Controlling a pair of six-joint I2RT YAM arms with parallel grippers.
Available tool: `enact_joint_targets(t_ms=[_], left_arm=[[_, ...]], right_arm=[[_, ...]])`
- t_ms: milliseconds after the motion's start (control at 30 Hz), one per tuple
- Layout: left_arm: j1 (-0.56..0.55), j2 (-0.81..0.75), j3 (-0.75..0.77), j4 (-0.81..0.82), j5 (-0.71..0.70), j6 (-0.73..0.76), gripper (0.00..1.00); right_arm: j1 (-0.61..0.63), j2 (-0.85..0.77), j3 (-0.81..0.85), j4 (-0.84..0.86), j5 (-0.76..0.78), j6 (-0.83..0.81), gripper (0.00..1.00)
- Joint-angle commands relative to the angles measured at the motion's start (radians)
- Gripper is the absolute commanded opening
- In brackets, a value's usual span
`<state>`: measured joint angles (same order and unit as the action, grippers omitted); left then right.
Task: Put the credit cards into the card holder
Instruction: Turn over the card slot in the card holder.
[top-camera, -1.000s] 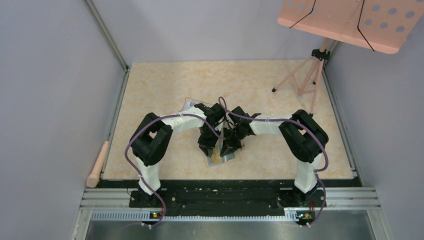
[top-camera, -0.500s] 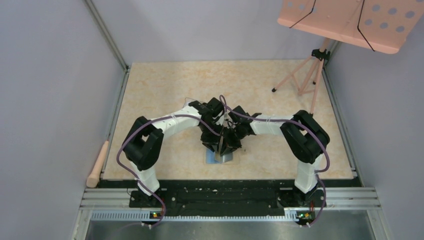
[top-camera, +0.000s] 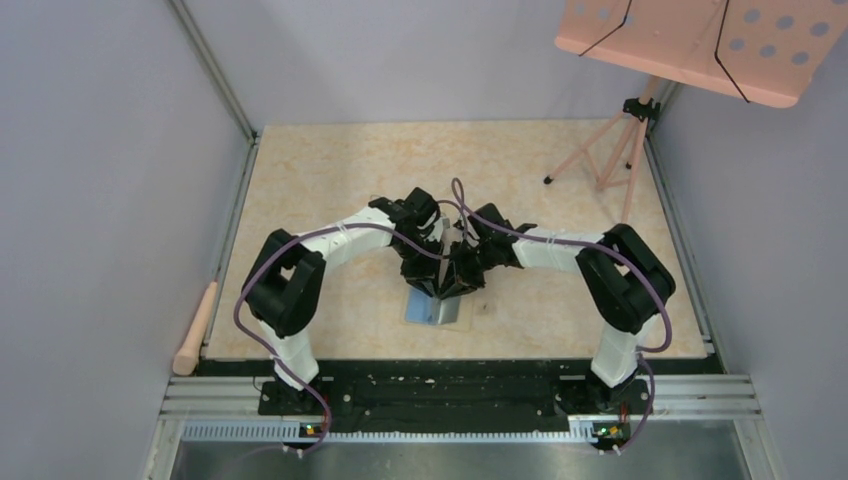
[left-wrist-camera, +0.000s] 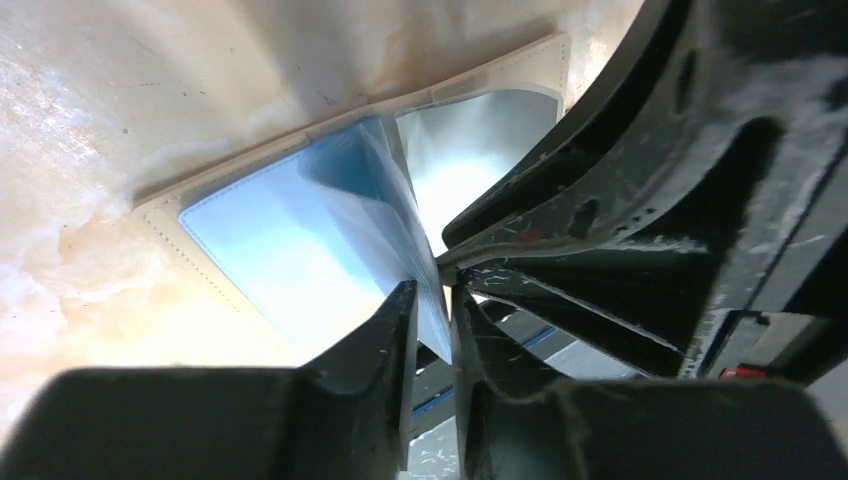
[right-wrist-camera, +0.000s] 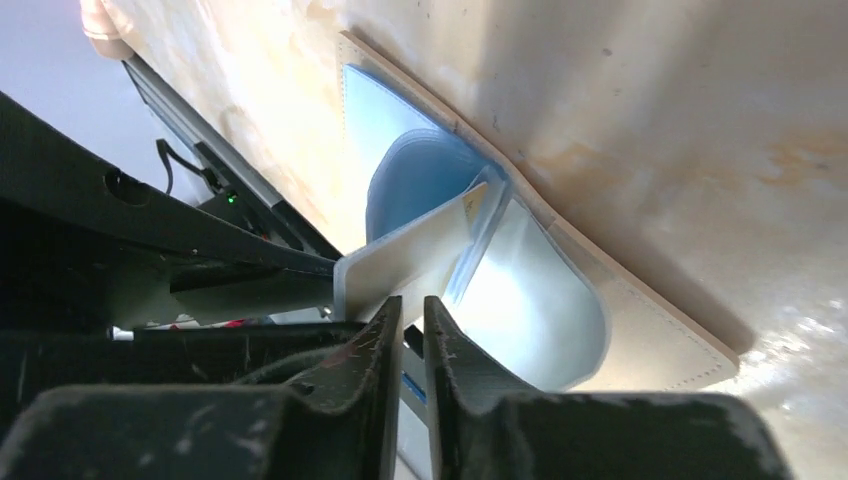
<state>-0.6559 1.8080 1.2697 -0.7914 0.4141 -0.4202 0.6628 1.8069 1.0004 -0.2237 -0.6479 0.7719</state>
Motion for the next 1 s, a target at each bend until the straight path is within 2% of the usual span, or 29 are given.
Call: enact_joint_targets(t_ms=[0, 100, 167, 233, 400, 433, 500, 633, 833, 967], left_arm=[[0.005, 0.021, 0.063, 0.005, 0.031, 0.02, 0.19], [0.006, 0.035, 0.093, -0.03, 0.006, 0.033, 0.07], [0.006, 0.048, 0.119, -0.075, -0.029, 0.049, 0.04], [0.006, 0.055, 0.137, -0.094, -0.035, 0.065, 0.04], [0.006, 0.075, 0.161, -0.092, 0.025, 0.08, 0.14], [0.005, 0.082, 0.17, -0.099, 0.018, 0.083, 0.13], [0.005, 0.098, 0.196, -0.132, -0.027, 0.093, 0.01], [0.017, 0.11, 0.222, -0.198, -0.127, 0.119, 0.0], [0.06, 0.07, 0.211, -0.266, -0.231, 0.134, 0.0], [0.065, 0.057, 0.222, -0.288, -0.232, 0.145, 0.0]], right_arm=[[-0.03, -0.083, 0.0, 0.03, -0.018, 0.02, 0.19], [-0.043, -0.101, 0.008, 0.008, -0.011, 0.012, 0.27], [-0.052, -0.107, 0.017, -0.012, -0.005, 0.0, 0.31], [-0.06, -0.113, 0.024, -0.035, 0.005, -0.014, 0.35], [-0.096, -0.155, 0.023, -0.094, 0.042, -0.045, 0.47], [-0.105, -0.168, 0.016, -0.102, 0.051, -0.048, 0.49], [-0.116, -0.186, 0.009, -0.122, 0.069, -0.061, 0.52], [-0.12, -0.17, 0.022, -0.182, 0.094, -0.116, 0.56], [-0.117, -0.076, 0.057, -0.182, 0.064, -0.163, 0.57], [-0.118, -0.036, 0.086, -0.178, 0.061, -0.172, 0.58]])
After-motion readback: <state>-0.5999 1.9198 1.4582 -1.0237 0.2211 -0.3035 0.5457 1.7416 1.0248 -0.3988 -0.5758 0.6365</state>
